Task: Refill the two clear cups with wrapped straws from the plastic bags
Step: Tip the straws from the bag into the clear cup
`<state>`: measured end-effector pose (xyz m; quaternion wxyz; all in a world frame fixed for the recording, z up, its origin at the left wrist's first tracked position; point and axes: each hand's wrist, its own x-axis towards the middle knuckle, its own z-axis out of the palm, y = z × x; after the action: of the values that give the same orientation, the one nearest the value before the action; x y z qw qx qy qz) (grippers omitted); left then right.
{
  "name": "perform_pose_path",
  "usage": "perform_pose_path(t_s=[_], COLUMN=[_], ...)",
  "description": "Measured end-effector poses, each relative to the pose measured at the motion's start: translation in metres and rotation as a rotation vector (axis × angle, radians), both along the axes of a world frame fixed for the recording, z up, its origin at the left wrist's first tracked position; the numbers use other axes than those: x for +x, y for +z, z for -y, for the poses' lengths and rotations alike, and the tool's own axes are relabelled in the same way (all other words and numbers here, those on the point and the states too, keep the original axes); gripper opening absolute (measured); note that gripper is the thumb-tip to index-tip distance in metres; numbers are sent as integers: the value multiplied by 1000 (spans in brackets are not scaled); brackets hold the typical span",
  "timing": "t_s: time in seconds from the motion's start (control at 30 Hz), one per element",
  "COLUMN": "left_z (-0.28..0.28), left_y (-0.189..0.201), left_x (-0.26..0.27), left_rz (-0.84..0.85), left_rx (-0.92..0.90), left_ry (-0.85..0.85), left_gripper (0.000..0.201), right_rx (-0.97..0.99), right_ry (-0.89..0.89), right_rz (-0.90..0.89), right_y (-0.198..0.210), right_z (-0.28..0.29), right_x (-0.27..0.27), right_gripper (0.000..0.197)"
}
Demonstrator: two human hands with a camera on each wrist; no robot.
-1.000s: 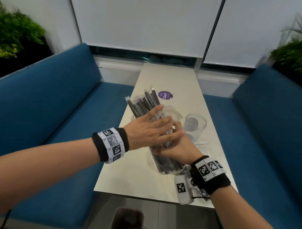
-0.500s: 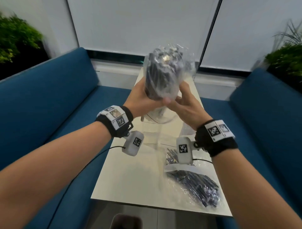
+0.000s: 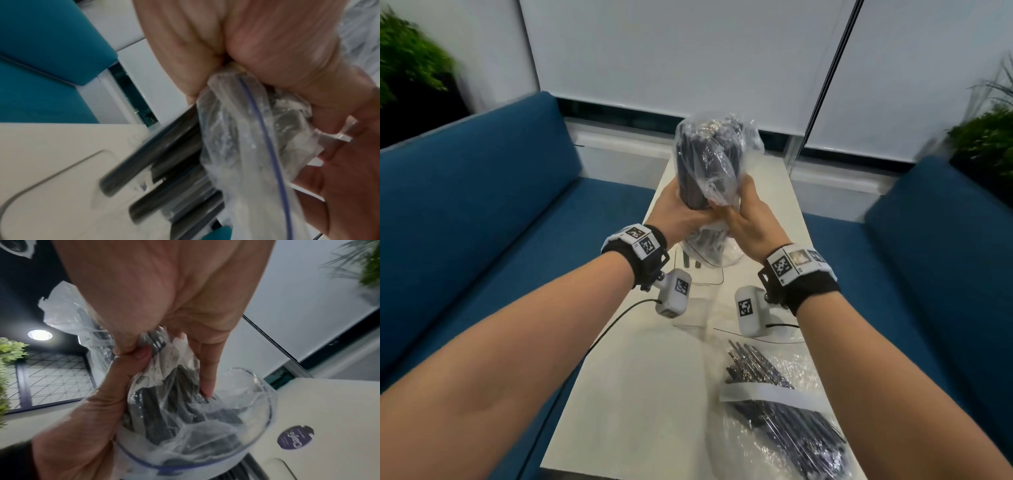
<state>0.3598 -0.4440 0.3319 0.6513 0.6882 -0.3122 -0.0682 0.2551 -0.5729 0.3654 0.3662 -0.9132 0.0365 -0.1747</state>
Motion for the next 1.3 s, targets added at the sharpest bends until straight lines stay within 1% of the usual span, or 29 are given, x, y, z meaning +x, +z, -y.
perform_pose_path(t_s=[0.1, 0.23, 0.33, 0.4, 0.47, 0.53, 0.63, 0.7, 0.73, 0.77, 0.83, 0.87, 0.9, 0.93, 0.97, 1.03, 1.07, 1.1, 1.13, 1.17, 1.2, 1.23, 1.3], left_z=[9, 7, 2, -1, -3, -5, -8, -13, -16, -20, -28, -31, -34, -37, -40, -46, -48, -50, -50, -51, -51, -50, -48], left_y=[-18, -51, -71, -77, -77, -76, -76, -77, -77, -76, -74, -72, -70, -70, -69, -63, -60, -55, -50, -46, -42, -40, -40], left_x=[5, 11, 14, 13, 12, 13, 15, 14, 15, 16, 18, 19, 19, 20, 18, 12, 10, 10, 11, 11, 9, 7, 3], left_rz=[-41, -116, -128, -116, -83, -24, 28, 20, 18, 22, 22, 8, -12, -29, -27, 11, 29, 34, 14, -16, -27, -8, 90], left_rx=[-12, -11, 32, 112, 232, 320, 452, 573, 606, 613, 545, 480, 438, 440, 489, 640, 666, 649, 588, 517, 483, 506, 675], left_ry=[4, 6, -41, -88, -91, -61, -61, -86, -98, -101, -62, -43, -41, -61, -108, -188, -183, -149, -112, -77, -60, -59, -110], left_gripper=[63, 73, 75, 74, 67, 59, 66, 60, 59, 61, 78, 88, 93, 93, 87, 72, 67, 64, 66, 71, 78, 81, 75], right_rx=[55, 135, 173, 203, 183, 201, 242, 165, 119, 88, 92, 130, 181, 222, 231, 167, 127, 96, 78, 75, 70, 38, -62], right_ry=[-29, -12, 16, 19, -8, -38, -49, -51, -49, -52, -55, -44, -26, -10, 4, 27, 28, 7, -31, -74, -105, -111, -70], right_rz=[-10, -42, -85, -159, -237, -235, -211, -293, -322, -321, -239, -200, -180, -188, -226, -346, -375, -354, -298, -237, -209, -231, -346], right_y=[-17, -45, -62, -71, -73, -73, -77, -83, -83, -83, -76, -73, -72, -72, -74, -76, -75, -72, -68, -65, -65, -66, -72], right_z=[4, 6, 4, 7, 12, 17, 15, 14, 15, 16, 19, 19, 18, 18, 17, 17, 18, 19, 20, 22, 23, 22, 22], right_x=[6, 11, 10, 13, 15, 15, 10, 9, 9, 9, 7, 6, 4, 3, 3, 2, 2, 2, 3, 5, 7, 8, 9], right_gripper=[54, 48, 54, 62, 66, 68, 70, 71, 72, 73, 83, 90, 96, 96, 91, 80, 76, 68, 57, 46, 37, 33, 37])
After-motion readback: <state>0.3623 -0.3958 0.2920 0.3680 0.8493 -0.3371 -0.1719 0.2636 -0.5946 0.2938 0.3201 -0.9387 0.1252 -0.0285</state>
